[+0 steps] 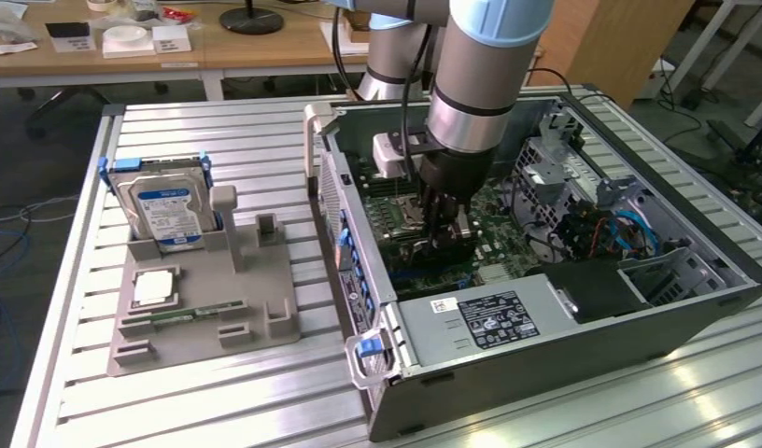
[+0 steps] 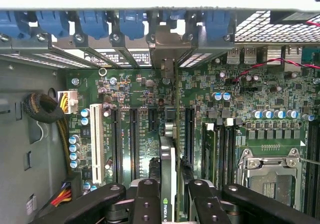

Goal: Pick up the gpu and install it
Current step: 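Insert the gpu into the slot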

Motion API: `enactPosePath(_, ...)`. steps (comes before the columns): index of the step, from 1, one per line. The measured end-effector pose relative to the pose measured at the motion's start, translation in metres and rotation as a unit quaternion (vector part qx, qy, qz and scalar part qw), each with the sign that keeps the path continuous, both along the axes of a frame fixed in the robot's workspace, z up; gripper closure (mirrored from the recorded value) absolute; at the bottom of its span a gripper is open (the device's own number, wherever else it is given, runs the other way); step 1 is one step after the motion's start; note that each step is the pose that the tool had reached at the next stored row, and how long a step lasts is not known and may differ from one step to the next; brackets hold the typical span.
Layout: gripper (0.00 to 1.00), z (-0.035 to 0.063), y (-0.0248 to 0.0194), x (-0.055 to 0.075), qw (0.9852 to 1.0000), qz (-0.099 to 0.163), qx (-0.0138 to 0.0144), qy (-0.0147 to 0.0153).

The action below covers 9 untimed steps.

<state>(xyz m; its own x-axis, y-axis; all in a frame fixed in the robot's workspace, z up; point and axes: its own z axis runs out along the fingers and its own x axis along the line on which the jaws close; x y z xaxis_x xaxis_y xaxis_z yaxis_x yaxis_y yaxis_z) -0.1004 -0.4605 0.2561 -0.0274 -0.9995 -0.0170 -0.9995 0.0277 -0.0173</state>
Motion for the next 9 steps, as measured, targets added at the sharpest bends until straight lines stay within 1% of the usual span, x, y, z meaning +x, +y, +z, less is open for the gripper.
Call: enactPosePath(9, 0.74, -0.0001, 0.0000, -0.0016, 1.0000, 0.000, 0.0002, -0.0003)
